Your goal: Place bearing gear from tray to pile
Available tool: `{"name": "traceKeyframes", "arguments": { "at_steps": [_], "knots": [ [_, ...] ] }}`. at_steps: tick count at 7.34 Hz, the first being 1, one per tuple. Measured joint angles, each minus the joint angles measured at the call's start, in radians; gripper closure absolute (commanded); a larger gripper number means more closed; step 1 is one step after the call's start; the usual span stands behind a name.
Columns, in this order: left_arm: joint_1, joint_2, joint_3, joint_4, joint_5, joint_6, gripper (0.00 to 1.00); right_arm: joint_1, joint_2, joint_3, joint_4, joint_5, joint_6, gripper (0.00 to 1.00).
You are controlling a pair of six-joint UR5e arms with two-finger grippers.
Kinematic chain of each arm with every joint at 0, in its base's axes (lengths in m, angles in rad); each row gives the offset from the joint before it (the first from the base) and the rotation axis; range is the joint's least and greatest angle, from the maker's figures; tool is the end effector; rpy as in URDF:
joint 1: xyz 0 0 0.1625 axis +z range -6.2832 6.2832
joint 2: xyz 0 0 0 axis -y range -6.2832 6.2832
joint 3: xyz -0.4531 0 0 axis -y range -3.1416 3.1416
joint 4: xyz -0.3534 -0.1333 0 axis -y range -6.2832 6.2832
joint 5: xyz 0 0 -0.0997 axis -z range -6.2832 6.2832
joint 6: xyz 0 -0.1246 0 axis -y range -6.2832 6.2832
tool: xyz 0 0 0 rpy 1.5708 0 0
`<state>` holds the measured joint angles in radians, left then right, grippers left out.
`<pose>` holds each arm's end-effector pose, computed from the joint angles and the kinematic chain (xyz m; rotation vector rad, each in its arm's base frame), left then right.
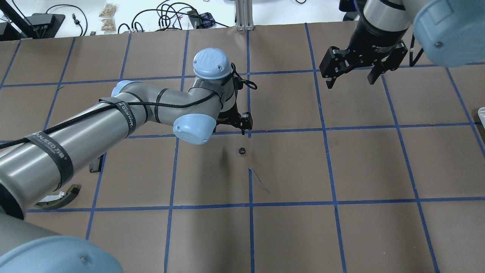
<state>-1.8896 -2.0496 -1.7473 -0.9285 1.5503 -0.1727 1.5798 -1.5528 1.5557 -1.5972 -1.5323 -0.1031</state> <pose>-0.3130 -0.5149 0.2234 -0.2279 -3.1164 -0.0275 0.1423 -0.4629 0.4924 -0.1746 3.0991 -0.0393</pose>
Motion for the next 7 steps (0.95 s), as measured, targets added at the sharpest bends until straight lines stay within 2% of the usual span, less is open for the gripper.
{"name": "traceKeyframes", "arguments": {
  "at_steps": [1,2,4,5,7],
  "knots": [
    [-0.016,-0.017,-0.011,0.025,0.0,-0.009,0.1,0.001,-0.017,0.004,-0.002,0.0,0.021,0.0],
    [-0.028,-0.027,-0.019,0.037,0.0,-0.013,0.1,-0.001,-0.024,0.011,-0.004,-0.006,0.043,0.0],
    [-0.045,-0.029,-0.032,0.034,-0.001,-0.018,0.24,-0.013,-0.031,0.021,-0.005,-0.035,0.054,0.0],
    [-0.049,-0.022,-0.049,0.031,-0.001,-0.021,0.24,-0.016,-0.032,0.031,-0.005,-0.041,0.058,0.0],
    [-0.053,-0.006,-0.084,0.03,-0.001,-0.022,0.31,-0.02,-0.034,0.048,-0.013,-0.045,0.062,0.0]
  ]
}}
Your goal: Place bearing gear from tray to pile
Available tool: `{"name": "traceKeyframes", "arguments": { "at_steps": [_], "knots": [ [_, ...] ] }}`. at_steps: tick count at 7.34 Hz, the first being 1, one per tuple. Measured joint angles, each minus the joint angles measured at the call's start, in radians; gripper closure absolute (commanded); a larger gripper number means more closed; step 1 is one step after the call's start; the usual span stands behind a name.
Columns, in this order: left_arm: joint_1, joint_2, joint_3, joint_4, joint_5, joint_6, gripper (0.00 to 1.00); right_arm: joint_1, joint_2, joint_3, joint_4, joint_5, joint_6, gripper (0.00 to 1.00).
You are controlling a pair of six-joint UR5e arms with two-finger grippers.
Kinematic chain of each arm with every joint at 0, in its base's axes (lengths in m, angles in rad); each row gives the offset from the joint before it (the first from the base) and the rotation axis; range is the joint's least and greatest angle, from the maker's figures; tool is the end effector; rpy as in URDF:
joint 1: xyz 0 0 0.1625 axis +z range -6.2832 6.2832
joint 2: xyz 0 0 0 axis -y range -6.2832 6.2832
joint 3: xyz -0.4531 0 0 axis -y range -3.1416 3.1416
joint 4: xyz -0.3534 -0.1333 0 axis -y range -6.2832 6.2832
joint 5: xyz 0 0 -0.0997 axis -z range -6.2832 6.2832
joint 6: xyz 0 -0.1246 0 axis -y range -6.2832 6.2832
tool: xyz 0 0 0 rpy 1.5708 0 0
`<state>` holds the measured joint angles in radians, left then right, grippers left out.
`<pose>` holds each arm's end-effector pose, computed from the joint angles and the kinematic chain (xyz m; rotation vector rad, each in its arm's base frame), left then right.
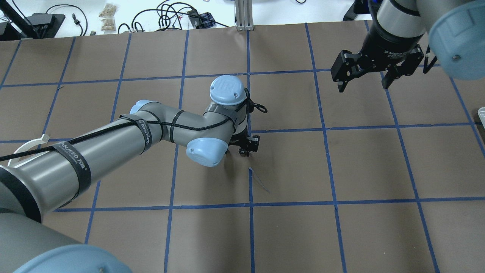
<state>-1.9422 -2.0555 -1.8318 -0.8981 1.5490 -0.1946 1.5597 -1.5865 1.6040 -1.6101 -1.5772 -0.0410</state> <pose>-0.3304 -0.4735 0.1921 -0.2759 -3.1266 -0.1196 0.1275 -0.4501 0.4870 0.0468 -3.1341 0.0339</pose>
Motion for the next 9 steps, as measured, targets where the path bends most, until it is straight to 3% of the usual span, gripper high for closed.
{"name": "traceKeyframes", "arguments": {
  "at_steps": [3,4,6,9],
  "knots": [
    [0.001,-0.005,0.013,0.009,-0.019,-0.003,0.34,0.001,-0.002,0.015,-0.046,-0.001,-0.003,0.0],
    [0.001,-0.006,0.015,0.011,-0.023,-0.003,0.46,0.001,-0.003,0.017,-0.053,-0.001,-0.004,0.0],
    [0.002,-0.006,0.011,0.012,-0.023,-0.003,1.0,0.001,-0.003,0.017,-0.057,-0.001,-0.003,0.0],
    [0.006,0.007,0.017,0.011,-0.024,-0.002,1.0,0.002,-0.003,0.022,-0.06,0.0,-0.004,0.0]
  ]
}}
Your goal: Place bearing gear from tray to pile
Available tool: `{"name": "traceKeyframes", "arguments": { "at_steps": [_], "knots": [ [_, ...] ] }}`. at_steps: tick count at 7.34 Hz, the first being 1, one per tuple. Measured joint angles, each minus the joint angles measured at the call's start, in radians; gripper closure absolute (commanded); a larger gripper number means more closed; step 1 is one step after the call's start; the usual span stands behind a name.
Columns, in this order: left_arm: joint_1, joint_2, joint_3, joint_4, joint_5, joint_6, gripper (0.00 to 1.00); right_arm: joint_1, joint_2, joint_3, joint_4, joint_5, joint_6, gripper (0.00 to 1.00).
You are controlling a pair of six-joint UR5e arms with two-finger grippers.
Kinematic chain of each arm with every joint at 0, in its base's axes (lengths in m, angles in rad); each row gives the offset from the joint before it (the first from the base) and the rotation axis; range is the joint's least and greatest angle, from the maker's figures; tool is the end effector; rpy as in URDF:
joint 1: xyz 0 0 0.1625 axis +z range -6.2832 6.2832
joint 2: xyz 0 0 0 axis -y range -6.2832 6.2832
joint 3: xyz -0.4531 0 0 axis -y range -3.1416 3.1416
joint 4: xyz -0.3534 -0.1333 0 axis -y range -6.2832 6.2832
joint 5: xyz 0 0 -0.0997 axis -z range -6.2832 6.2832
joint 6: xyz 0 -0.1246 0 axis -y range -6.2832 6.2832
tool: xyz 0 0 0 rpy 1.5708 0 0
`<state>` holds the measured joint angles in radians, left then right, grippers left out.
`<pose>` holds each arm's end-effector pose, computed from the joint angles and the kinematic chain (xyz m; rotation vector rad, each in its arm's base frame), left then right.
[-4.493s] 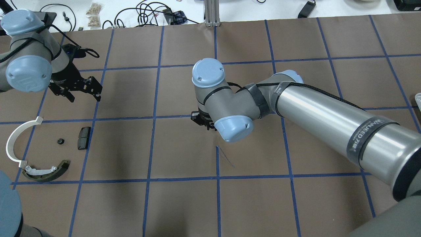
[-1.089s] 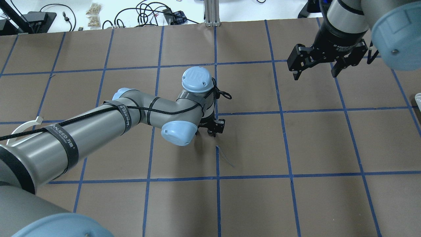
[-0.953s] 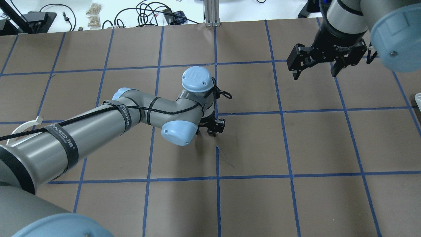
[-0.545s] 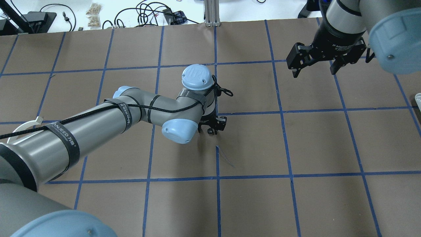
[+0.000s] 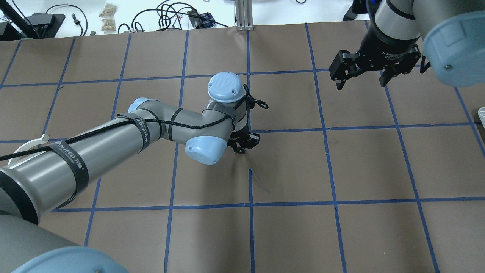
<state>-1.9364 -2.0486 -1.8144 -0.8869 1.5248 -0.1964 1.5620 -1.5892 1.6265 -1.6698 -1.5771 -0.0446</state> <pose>-0.3331 -0.4814 0.2033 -0.2612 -3.0959 -0.0758 0.1285 -0.4532 0.4841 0.0558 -3.1317 0.0964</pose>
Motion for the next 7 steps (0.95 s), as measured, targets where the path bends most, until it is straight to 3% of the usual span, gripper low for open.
{"name": "traceKeyframes", "arguments": {
  "at_steps": [3,7],
  "knots": [
    [0.037,0.015,0.008,-0.012,0.012,0.007,1.0,-0.001,0.0,0.001,-0.001,0.0,0.001,0.0],
    [0.366,0.098,0.033,-0.146,0.016,0.164,1.0,0.001,0.0,0.006,-0.002,0.003,0.005,0.0]
  ]
}}
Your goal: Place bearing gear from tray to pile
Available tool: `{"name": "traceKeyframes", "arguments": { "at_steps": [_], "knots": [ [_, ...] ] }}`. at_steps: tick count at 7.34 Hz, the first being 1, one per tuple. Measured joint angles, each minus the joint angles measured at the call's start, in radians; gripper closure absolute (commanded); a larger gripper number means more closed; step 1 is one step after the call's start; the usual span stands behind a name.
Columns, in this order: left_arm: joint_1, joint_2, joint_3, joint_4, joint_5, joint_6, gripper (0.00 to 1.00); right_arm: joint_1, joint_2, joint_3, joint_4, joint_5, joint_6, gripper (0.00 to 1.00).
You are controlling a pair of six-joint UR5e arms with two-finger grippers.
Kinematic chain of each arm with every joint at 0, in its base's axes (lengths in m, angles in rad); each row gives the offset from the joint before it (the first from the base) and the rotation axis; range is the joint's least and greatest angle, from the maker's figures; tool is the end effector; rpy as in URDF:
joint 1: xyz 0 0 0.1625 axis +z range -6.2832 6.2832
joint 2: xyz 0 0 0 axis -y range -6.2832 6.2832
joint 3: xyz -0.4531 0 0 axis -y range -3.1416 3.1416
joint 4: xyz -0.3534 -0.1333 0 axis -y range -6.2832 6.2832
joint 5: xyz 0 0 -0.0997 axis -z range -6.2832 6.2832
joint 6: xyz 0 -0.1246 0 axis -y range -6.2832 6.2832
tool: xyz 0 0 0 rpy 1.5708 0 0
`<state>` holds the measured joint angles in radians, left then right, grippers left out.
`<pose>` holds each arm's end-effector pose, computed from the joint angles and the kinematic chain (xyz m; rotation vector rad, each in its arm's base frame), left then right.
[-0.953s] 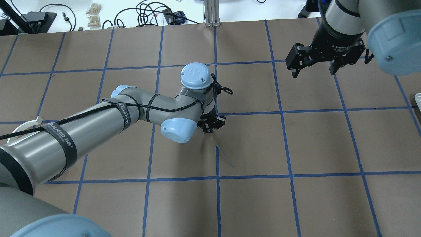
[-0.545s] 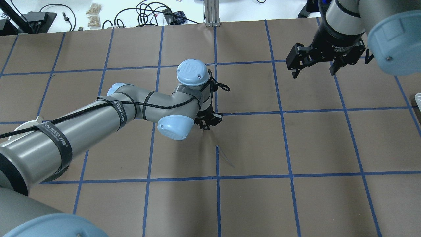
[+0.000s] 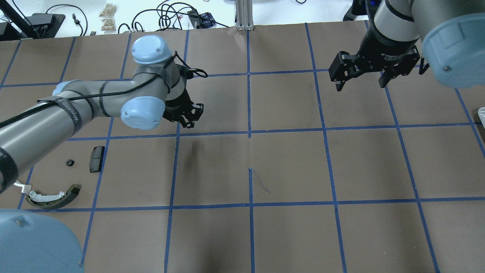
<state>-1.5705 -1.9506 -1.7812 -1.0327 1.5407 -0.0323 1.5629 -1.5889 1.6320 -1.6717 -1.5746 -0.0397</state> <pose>-0.1369 -0.5547 0.2571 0.0519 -3.1108 -0.0818 0.1293 -0.4526 0.4817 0.0497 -3.1347 0.0905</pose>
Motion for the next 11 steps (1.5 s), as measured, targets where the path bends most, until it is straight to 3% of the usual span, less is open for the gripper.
{"name": "traceKeyframes", "arguments": {
  "at_steps": [4,6,10,11],
  "knots": [
    [0.466,0.035,0.016,-0.121,0.038,0.433,1.0,0.0,0.001,0.002,0.0,0.005,0.002,0.0],
    [0.624,0.015,0.003,-0.118,0.092,0.609,1.0,0.001,0.001,0.002,0.0,0.009,0.003,0.0],
    [0.692,-0.022,-0.029,-0.092,0.098,0.679,1.0,0.002,0.001,0.002,-0.01,0.011,0.002,0.0],
    [0.692,-0.03,-0.029,-0.087,0.098,0.682,0.95,0.002,0.001,0.002,-0.016,0.011,0.002,0.0]
  ]
}}
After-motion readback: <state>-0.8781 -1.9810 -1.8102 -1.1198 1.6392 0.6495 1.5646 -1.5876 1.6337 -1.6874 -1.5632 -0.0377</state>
